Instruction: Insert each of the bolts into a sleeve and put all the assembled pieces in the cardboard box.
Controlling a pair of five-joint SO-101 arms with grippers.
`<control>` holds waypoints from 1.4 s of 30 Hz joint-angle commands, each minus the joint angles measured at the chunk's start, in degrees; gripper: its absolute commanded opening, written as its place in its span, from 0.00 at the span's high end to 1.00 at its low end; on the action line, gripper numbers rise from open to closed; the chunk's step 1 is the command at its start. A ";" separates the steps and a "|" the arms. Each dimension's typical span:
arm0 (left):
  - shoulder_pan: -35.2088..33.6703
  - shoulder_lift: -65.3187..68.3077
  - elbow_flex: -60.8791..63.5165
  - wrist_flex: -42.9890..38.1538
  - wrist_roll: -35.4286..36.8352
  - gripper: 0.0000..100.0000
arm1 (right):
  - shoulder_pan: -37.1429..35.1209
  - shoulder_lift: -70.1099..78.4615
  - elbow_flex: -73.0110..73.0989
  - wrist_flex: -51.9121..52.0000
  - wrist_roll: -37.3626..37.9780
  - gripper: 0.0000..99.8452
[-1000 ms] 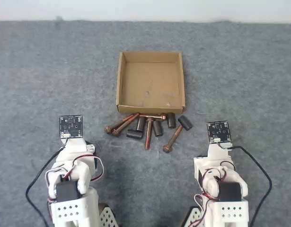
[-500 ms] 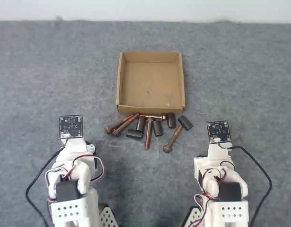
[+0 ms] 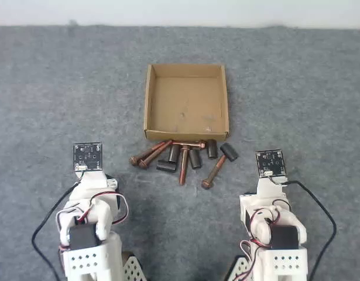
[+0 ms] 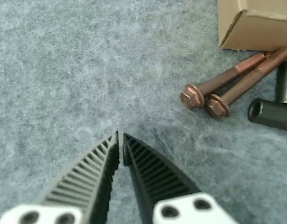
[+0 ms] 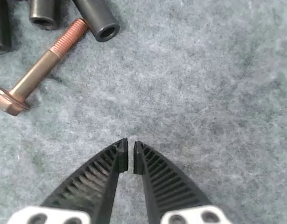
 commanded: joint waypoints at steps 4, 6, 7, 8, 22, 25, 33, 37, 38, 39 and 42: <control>-0.35 0.26 -0.66 0.35 -0.35 0.99 | 0.40 -1.19 1.05 0.40 0.44 0.99; -0.35 0.26 -0.66 0.35 -0.35 0.99 | 0.40 -1.19 1.05 0.40 0.44 0.99; -0.35 0.26 -0.66 0.35 -0.35 0.99 | 0.40 -1.19 1.05 0.40 0.44 0.99; -0.35 0.26 -0.66 0.35 -0.35 0.99 | 0.13 -1.19 1.05 0.40 0.44 0.99; -0.35 0.26 -0.66 0.35 -0.35 0.99 | -1.45 -1.19 1.05 0.40 0.53 0.99; -0.35 0.26 -0.66 0.35 -0.35 0.99 | -1.36 -1.19 1.05 0.40 0.53 0.99; -0.35 0.26 -0.66 0.35 -0.35 0.99 | -1.36 -1.19 1.05 0.13 0.35 0.99; -0.35 0.26 -0.66 0.35 -0.35 0.99 | -1.63 -1.19 1.05 -0.13 0.35 0.99; -0.35 0.26 -0.66 0.35 -0.35 0.99 | -1.54 -1.19 1.05 -0.75 0.35 0.99; -0.35 0.26 -0.66 0.35 -0.35 0.99 | -1.36 -1.19 1.05 -1.10 0.44 0.99; -0.35 0.26 -0.66 0.35 -0.35 0.99 | -1.27 -1.19 1.05 -1.45 0.44 0.99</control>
